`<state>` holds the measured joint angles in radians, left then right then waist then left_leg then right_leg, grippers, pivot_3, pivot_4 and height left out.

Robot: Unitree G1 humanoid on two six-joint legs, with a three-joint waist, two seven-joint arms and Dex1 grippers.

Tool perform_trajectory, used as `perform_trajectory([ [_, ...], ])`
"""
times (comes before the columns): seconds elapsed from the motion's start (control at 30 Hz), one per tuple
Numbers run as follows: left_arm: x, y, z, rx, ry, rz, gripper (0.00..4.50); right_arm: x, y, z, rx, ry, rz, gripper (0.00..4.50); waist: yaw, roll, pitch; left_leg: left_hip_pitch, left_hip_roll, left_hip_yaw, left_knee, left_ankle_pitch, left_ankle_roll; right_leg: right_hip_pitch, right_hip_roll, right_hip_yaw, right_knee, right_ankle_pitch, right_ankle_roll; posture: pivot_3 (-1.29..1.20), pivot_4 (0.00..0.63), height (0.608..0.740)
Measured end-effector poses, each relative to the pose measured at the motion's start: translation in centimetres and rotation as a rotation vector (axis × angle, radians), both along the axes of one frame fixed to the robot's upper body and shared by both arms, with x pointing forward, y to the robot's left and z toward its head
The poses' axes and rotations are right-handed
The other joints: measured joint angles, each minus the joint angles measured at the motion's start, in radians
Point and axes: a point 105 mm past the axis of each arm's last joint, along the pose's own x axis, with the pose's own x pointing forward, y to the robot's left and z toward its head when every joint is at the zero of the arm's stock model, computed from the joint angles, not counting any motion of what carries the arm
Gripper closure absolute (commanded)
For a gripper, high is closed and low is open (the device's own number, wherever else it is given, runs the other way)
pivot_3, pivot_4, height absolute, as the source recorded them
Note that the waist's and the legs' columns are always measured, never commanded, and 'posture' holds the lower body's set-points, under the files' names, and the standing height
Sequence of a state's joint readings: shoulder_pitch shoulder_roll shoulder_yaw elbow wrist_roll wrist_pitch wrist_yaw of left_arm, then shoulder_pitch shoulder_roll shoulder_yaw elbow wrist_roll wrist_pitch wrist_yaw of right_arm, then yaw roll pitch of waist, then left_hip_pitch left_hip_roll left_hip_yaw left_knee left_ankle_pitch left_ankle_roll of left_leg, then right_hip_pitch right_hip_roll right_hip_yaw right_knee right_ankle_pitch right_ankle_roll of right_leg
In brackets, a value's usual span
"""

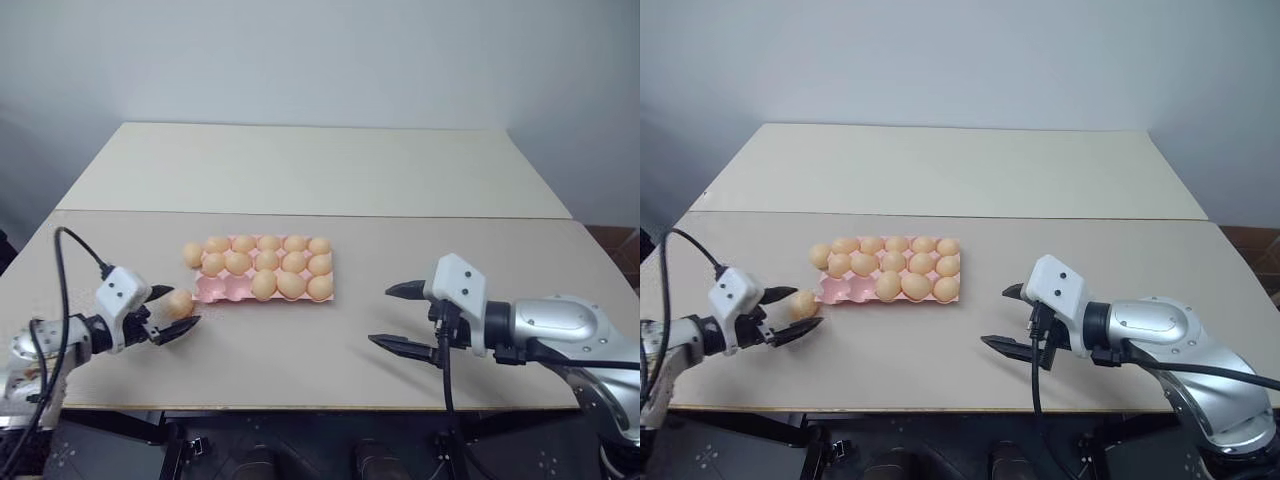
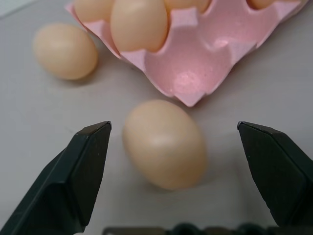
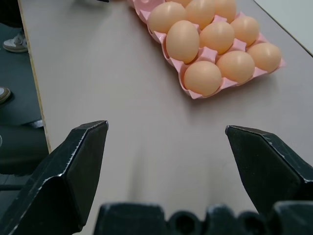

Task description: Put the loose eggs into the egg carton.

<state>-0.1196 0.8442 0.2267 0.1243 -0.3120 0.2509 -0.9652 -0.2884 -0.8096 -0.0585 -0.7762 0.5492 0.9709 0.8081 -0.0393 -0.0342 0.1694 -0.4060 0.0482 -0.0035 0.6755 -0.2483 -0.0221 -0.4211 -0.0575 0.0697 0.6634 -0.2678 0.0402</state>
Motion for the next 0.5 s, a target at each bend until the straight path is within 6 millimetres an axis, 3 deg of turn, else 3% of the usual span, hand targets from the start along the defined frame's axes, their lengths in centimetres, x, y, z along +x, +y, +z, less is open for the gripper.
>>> perform_trajectory([
  [0.27,0.7,-0.3,-0.6,-0.028,0.006,-0.013,0.00,-0.1,-0.8,-1.3,-0.029,0.028,-0.058,0.04,0.002,0.000,0.000,0.000,0.000,0.000,0.001,0.000,0.000,0.000,0.000,0.000,0.000,0.000,0.000,0.00,0.150,0.740],
  [0.37,0.9,-0.6,-0.8,-0.031,0.010,-0.017,0.64,0.0,-0.9,-1.3,-0.032,0.018,-0.075,0.00,0.002,0.000,0.000,0.000,0.000,0.000,0.001,0.000,0.000,0.000,0.000,0.000,0.000,0.000,0.000,0.00,0.150,0.740],
  [0.5,1.0,-0.5,-0.9,-0.022,0.008,-0.006,1.93,0.0,-0.9,-1.3,-0.038,0.012,-0.079,0.00,0.002,0.000,0.000,0.000,0.000,0.000,0.001,0.000,0.000,0.000,0.000,0.000,0.001,0.000,0.000,0.00,0.150,0.740],
])
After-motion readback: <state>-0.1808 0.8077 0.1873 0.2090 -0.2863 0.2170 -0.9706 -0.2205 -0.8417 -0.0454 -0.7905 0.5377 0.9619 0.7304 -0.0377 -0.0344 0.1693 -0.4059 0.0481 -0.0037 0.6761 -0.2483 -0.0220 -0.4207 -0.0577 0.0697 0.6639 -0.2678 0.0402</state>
